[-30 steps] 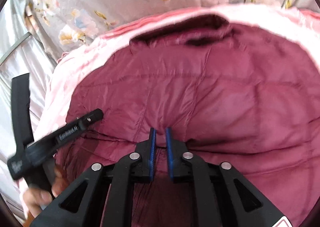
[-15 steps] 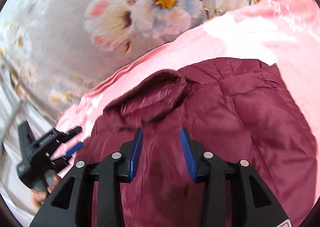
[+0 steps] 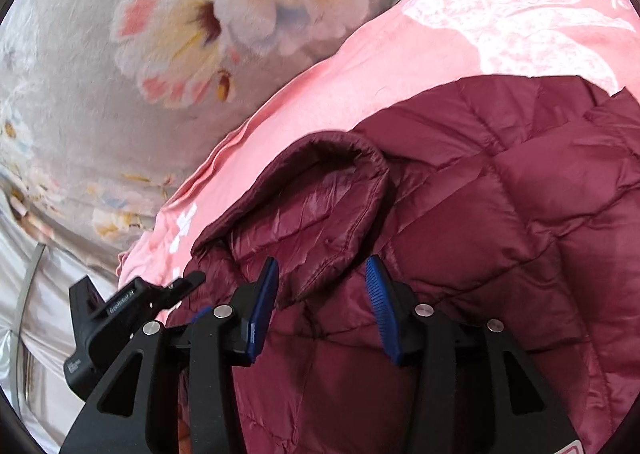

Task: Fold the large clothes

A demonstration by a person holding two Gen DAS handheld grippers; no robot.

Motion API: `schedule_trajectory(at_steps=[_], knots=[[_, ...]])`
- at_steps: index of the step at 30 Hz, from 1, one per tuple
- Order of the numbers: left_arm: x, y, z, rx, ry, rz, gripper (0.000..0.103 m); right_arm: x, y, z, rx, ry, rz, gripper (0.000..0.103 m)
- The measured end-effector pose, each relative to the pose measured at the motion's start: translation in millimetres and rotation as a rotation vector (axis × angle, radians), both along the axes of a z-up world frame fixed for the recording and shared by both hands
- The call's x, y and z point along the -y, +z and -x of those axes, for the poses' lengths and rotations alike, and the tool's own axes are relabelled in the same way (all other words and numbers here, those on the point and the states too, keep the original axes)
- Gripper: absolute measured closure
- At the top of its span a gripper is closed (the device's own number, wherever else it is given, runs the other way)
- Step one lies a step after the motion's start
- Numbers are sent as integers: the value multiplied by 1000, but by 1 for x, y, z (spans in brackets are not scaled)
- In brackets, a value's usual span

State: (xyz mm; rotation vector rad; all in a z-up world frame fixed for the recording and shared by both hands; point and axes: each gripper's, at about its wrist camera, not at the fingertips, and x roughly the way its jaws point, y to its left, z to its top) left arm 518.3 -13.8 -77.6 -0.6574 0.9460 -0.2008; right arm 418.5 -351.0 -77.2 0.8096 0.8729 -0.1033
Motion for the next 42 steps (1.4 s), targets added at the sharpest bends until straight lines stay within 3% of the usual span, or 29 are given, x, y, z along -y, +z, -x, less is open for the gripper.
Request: schedule_trajectory(at_steps=[1, 3, 5, 7, 11, 16, 19, 21, 23, 27, 34, 39, 42], knots=[[2, -2, -2, -10, -11, 2, 51, -1, -1, -1, 2, 8, 4, 57], [8, -11, -8, -57, -81, 80, 55, -4, -2, -3, 9, 33, 14, 71], [16, -13, -8, -66, -135, 130, 61, -5, -1, -5, 16, 42, 8, 78], [24, -10, -7, -44, -197, 168, 87, -5, 2, -5, 47, 50, -8, 86], [26, 11, 4, 49, -217, 235, 91, -6, 18, 1, 133, 42, 15, 92], [22, 29, 32, 143, -204, 86, 94, -12, 26, 12, 103, 82, 121, 94], [20, 17, 44, 157, -191, -29, 95, -9, 9, 12, 22, 89, 139, 95], [14, 2, 43, 121, -191, -63, 95, -6, -1, 13, -16, 90, 129, 96], [12, -12, 41, 91, -193, -71, 95, -9, -5, 13, -42, 101, 157, 97], [16, -16, 44, 103, -208, -123, 95, -22, -9, 11, -85, 127, 257, 97], [21, -20, 43, 116, -210, -123, 94, -15, -12, 16, -78, 121, 226, 98], [3, 2, 63, 175, -184, -107, 88, -6, 16, 47, -5, 73, 241, 82], [-5, 35, 71, 264, -141, -150, 90, 1, 37, 45, 60, 45, 259, 82]])
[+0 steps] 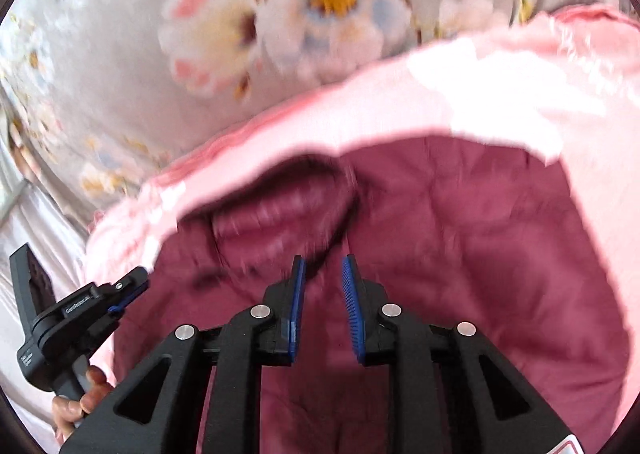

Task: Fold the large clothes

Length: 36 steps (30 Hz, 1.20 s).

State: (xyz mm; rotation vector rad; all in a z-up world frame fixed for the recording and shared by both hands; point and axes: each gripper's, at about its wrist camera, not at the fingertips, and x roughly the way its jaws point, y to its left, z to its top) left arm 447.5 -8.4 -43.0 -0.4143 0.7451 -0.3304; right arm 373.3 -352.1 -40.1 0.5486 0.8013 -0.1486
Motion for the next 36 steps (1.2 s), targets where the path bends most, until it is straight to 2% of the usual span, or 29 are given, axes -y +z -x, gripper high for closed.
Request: schedule_trajectory(at_steps=[2, 4, 10, 13, 17, 20, 27, 36], knots=[[-1, 26, 0, 68, 30, -40, 90, 3, 11, -17, 24, -10, 34, 82], [4, 44, -10, 99, 50, -77, 90, 6, 11, -36, 30, -16, 50, 82], [21, 54, -55, 92, 67, -151, 90, 7, -7, -82, 29, -33, 49, 82], [31, 47, -72, 78, 84, -173, 90, 5, -16, -99, 23, -40, 56, 82], [39, 21, -102, -15, 92, -184, 90, 0, -40, -106, -43, -1, 72, 83], [38, -2, -109, -76, 80, -199, 90, -1, -53, -102, -89, 21, 105, 85], [35, -30, -105, -120, 61, -202, 90, 6, -74, -96, -153, 8, 91, 95], [40, -42, -103, -97, 60, -240, 90, -9, -82, -110, -229, 21, 233, 97]])
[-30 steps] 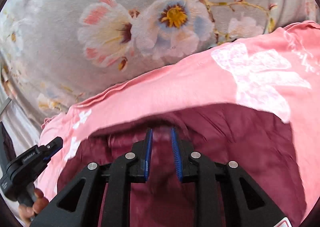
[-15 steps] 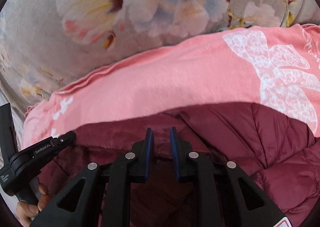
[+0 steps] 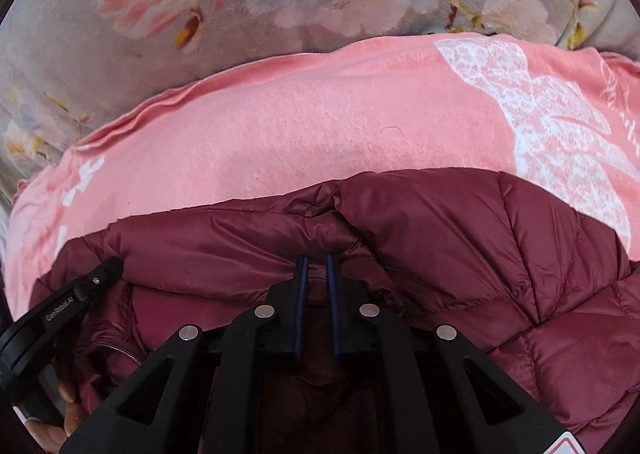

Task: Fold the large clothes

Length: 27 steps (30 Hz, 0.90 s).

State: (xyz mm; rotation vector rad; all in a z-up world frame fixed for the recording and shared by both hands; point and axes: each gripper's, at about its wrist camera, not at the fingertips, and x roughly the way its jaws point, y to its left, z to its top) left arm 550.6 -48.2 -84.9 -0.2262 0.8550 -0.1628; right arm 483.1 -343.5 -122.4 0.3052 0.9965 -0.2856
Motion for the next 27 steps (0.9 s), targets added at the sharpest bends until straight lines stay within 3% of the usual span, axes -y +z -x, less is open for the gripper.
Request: schedule_trajectory(at_steps=[7, 10, 11, 15, 18, 20, 22, 24, 27], knots=[[5, -2, -1, 6, 1, -30, 90, -6, -2, -10, -32, 13, 85, 98], [7, -2, -1, 11, 4, -45, 90, 1, 4, -4, 9, 11, 33, 95], [5, -1, 0, 13, 5, -34, 90, 7, 11, 5, 58, 11, -19, 91], [-19, 16, 25, 14, 13, 49, 88, 17, 59, 59, 224, -10, -67, 82], [-46, 36, 61, 44, 5, 103, 71, 15, 91, 103, 268, 13, -88, 81], [-67, 48, 87, 58, 4, 126, 69, 11, 109, 134, 266, 25, -108, 79], [-88, 60, 113, 48, -10, 157, 67, 5, 125, 163, 265, 44, -108, 74], [-107, 70, 140, 45, -29, 165, 65, -4, 145, 207, 267, 51, -78, 54], [-135, 79, 188, 48, -62, 125, 43, -10, 166, 282, 298, 42, -50, 35]])
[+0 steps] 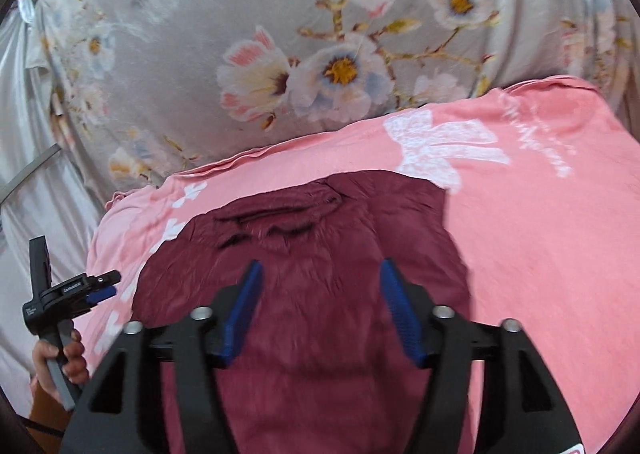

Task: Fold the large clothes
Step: 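Open both grippers and release the folded hem onto the jacket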

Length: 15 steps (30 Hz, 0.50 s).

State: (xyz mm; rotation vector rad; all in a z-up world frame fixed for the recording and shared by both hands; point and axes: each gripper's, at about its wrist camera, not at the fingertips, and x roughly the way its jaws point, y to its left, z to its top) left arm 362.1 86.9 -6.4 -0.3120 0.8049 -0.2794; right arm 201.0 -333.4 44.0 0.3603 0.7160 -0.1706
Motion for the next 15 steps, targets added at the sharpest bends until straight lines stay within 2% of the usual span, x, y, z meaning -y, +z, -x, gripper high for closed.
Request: schedule_trajectory(at_steps=[3, 8, 11, 15], knots=[[-37, 0, 56, -4, -9, -36, 36, 0, 14, 83, 13, -32, 8, 29], [-103, -27, 139, -85, 30, 20, 34, -1, 9, 191, -20, -103, 3, 27], [-122, -47, 172, -125, 55, 30, 33, -3, -13, 232, -55, -129, -53, 27], [-134, -77, 202, -179, 80, 87, 29, -8, -41, 261, -91, -173, -78, 27]])
